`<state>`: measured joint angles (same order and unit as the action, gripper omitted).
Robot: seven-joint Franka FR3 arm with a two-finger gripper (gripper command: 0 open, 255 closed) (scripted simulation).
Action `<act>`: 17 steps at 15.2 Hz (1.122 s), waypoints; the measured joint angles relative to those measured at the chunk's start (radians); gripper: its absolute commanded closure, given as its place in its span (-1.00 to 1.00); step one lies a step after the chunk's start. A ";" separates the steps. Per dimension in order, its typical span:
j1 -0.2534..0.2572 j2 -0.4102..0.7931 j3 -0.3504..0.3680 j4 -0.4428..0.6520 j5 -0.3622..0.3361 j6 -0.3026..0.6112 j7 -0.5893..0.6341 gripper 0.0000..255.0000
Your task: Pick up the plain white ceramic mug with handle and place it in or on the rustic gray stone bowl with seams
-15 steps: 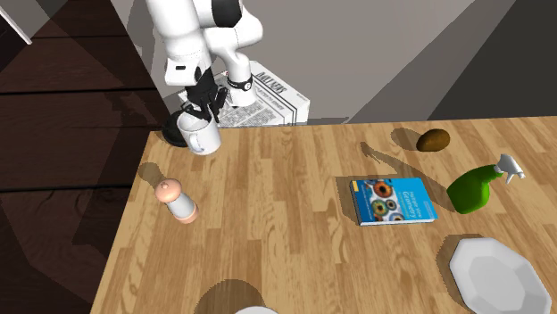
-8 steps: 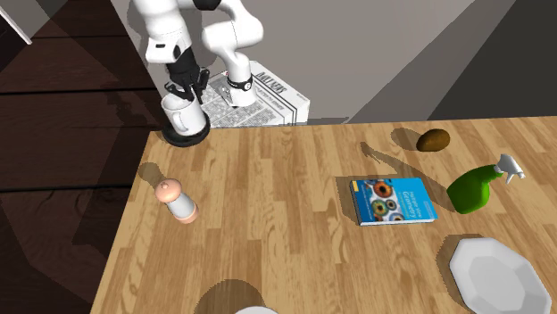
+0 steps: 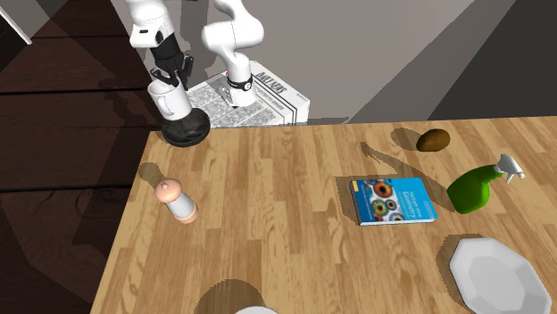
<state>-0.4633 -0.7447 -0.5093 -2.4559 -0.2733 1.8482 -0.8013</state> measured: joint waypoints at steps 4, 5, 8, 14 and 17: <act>-0.011 -0.008 -0.016 -0.052 -0.016 0.044 -0.005 1.00; -0.012 -0.007 -0.019 -0.064 -0.019 0.056 -0.005 1.00; -0.014 -0.001 -0.031 -0.103 -0.028 0.100 -0.003 1.00; -0.020 0.020 -0.062 -0.165 -0.048 0.185 -0.009 1.00; -0.020 0.033 -0.074 -0.190 -0.055 0.222 -0.009 1.00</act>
<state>-0.4836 -0.7119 -0.5833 -2.6462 -0.3287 2.0706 -0.8105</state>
